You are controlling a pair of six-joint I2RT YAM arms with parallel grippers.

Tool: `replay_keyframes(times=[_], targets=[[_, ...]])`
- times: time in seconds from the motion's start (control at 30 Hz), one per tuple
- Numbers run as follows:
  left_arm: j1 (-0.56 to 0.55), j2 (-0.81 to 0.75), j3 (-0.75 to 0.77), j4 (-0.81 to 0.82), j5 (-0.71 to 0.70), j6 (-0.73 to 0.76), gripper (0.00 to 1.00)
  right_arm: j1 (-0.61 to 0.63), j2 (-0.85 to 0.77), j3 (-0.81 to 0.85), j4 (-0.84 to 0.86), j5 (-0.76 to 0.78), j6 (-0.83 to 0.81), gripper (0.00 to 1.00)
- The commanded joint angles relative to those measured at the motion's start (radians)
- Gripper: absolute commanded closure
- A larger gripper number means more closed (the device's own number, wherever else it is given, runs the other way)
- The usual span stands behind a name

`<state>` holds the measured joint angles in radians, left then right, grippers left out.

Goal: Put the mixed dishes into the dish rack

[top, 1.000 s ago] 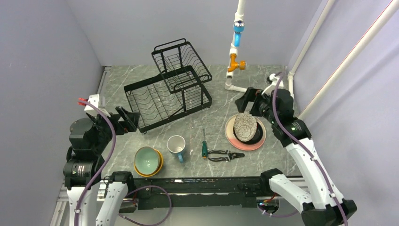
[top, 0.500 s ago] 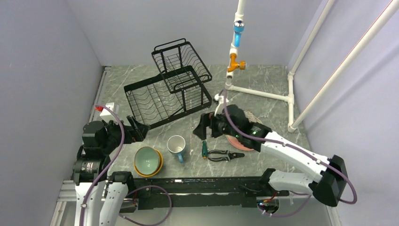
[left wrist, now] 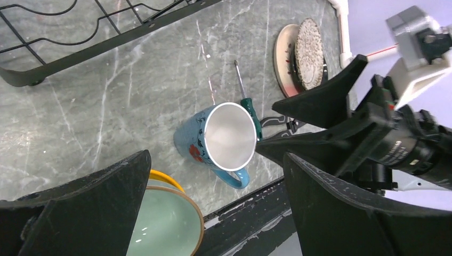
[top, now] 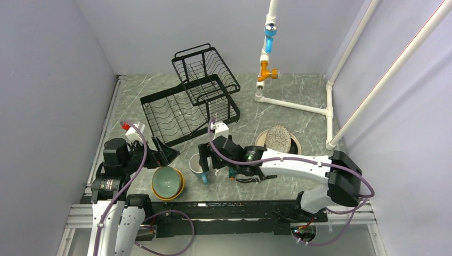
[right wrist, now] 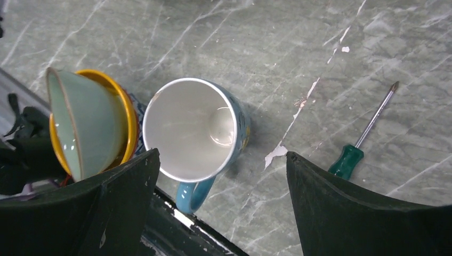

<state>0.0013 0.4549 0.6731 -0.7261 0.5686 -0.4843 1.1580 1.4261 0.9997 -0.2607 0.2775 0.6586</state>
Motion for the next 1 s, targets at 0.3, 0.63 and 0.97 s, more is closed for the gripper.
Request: replay_keyframes(times=[0.3,0.63,0.97], targets=[[0.005,-0.003,0.021,0.041,0.055,-0.01,0.01,0.04,0.146,0.138,-0.1,0.215,0.119,0.18],[0.005,0.043,0.04,0.054,0.088,-0.007,0.01,0.068,0.276,0.217,-0.162,0.264,0.148,0.44],[0.005,0.043,0.014,0.111,0.133,-0.064,0.01,0.068,0.291,0.201,-0.128,0.269,0.12,0.76]])
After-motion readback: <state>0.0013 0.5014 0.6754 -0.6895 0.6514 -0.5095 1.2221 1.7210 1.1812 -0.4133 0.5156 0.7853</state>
